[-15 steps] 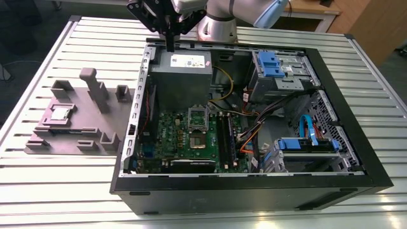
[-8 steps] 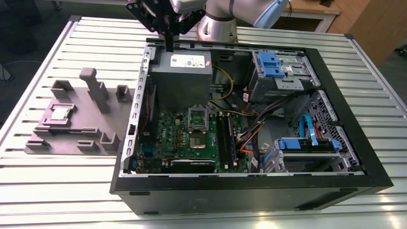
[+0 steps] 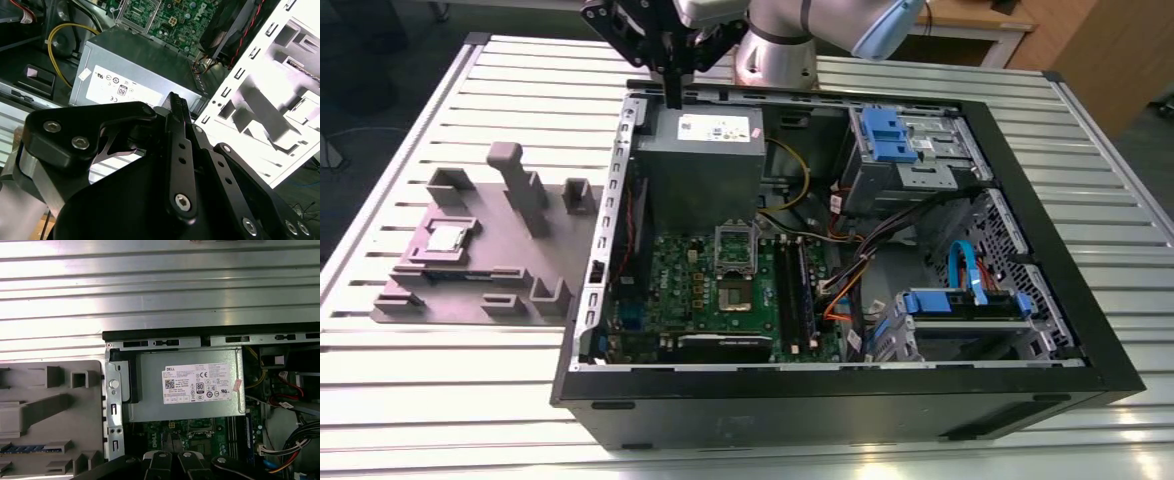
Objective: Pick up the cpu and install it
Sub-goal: 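Reach for the cpu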
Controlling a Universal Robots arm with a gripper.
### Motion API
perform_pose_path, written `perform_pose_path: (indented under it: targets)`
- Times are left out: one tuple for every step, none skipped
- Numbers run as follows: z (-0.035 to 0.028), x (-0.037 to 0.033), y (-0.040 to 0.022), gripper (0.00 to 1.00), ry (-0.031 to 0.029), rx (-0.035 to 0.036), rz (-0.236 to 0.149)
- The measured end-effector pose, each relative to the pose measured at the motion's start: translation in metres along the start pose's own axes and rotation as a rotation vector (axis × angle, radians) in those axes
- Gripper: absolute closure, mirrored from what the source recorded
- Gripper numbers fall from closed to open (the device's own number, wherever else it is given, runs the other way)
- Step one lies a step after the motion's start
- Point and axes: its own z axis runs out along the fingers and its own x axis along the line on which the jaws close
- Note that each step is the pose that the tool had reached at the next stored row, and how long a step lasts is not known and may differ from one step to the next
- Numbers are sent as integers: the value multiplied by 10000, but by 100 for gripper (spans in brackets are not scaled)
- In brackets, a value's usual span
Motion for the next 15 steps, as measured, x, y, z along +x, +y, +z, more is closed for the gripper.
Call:
perform_pose_path:
  targets:
    - [0, 0, 0, 90, 0, 0, -1]
    - [0, 0, 0, 90, 0, 0, -1]
    - [0, 1, 0, 90, 0, 0, 0]
    - [0, 1, 0, 90, 0, 0, 1]
    - [0, 2, 0, 90, 0, 0, 1]
    - [0, 5, 0, 90, 0, 0, 2]
    - [0, 9, -1, 90, 0, 0, 2]
    - [-1, 13, -1, 90, 0, 0, 1]
    - [-1, 20, -2, 90, 1, 1, 1]
    - [-1, 29, -2, 90, 0, 1, 1]
    - [-1, 38, -3, 90, 0, 0, 0]
    - [-1, 48, -4, 90, 0, 0, 0]
    - [-2, 60, -5, 90, 0, 1, 1]
    - [-1, 74, -6, 90, 0, 0, 0]
    - [-2, 87, -7, 90, 0, 0, 1]
